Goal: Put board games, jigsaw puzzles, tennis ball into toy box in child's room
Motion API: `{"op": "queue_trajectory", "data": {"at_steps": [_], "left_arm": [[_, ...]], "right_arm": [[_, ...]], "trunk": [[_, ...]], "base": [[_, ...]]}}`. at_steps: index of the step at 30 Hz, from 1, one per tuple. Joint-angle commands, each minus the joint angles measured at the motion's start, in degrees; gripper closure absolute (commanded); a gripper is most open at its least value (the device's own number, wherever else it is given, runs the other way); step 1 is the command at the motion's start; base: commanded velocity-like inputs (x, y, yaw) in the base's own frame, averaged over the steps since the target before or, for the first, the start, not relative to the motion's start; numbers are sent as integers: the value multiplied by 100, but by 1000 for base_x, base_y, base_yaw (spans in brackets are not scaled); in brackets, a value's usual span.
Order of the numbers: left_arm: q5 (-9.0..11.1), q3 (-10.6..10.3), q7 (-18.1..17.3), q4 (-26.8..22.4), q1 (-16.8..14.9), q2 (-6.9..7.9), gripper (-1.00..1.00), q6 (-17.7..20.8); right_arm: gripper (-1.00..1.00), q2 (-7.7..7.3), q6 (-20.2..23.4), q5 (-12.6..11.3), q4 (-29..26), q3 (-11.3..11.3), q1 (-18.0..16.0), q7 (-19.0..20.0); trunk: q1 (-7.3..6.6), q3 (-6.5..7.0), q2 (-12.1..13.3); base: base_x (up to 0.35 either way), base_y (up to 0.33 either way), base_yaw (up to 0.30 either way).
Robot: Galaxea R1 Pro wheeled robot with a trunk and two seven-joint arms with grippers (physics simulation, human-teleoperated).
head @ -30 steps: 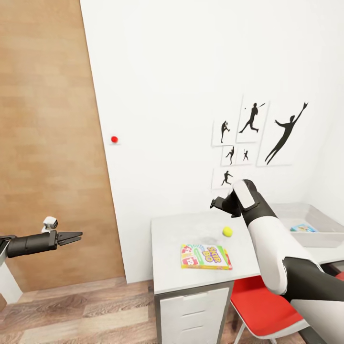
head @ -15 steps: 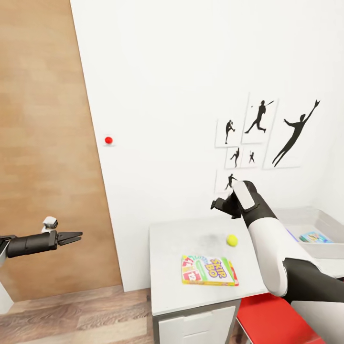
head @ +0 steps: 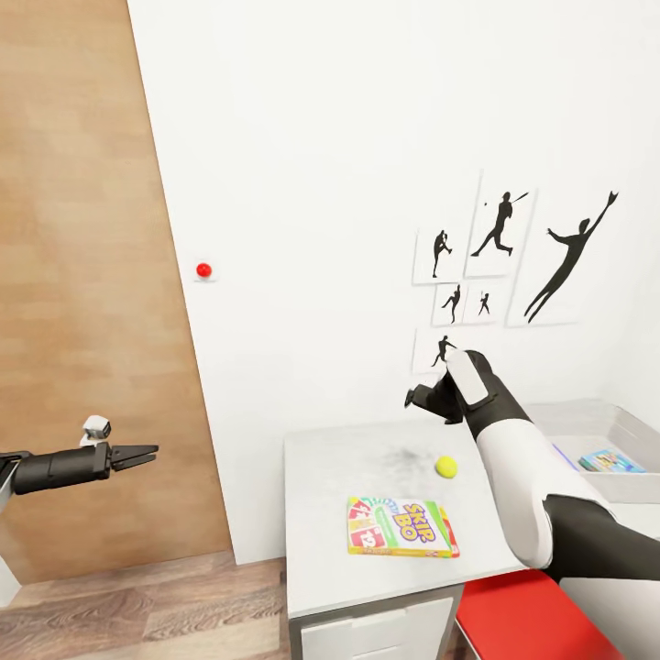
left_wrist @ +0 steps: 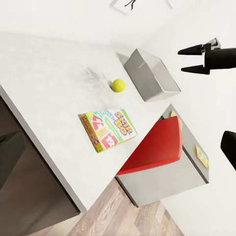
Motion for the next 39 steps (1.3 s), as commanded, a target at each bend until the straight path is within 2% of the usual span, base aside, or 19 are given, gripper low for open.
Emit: {"op": "queue_trajectory", "data": {"at_steps": [1, 6, 13, 15, 20, 23, 26, 31, 39], "left_arm": [[-1, 0, -21, 0, 0, 2, -100, 60], [-1, 0, -21, 2, 0, 2, -100, 60], [-1, 0, -21, 1, 2, -1, -100, 60], [-1, 0, -21, 0, 0, -3, -100, 60], [-1, 0, -21, 0, 1, -6, -100, 60], [-1, -1, -21, 0, 1, -6, -100, 60], [-1, -1, -21, 0, 2, -6, -100, 60], [-1, -7, -21, 0, 1, -6, -100, 63], [-1, -9, -21, 2, -1, -6, -100, 75]], "right_arm": [[-100, 1, -7, -55, 47, -23, 33, -60], [-100, -10, -237, -54, 318, -22, 130, -46], [-100, -207, -645, -40, 849, -15, 161, -9], [-100, -238, -794, 41, 1003, -6, 162, 9], [-100, -269, -1065, 542, 1195, 120, 163, 117], [-100, -295, -1328, 866, 1241, 169, 163, 466], [-100, -338, -1492, 1008, 1253, 205, 163, 889], [-100, -370, -1588, 1137, 1251, 227, 163, 1370], [-100, -379, -1611, 1180, 1244, 225, 163, 1501]], "trunk": [[2, -3, -5], [2, -3, -5], [2, -3, -5], [2, -3, -5], [2, -3, -5], [2, -3, -5], [2, -3, -5], [2, -3, -5], [2, -3, -5]], "base": [[2, 0, 0], [0, 0, 0], [0, 0, 0], [0, 0, 0], [0, 0, 0], [0, 0, 0], [0, 0, 0], [0, 0, 0], [25, -4, 0]]}}
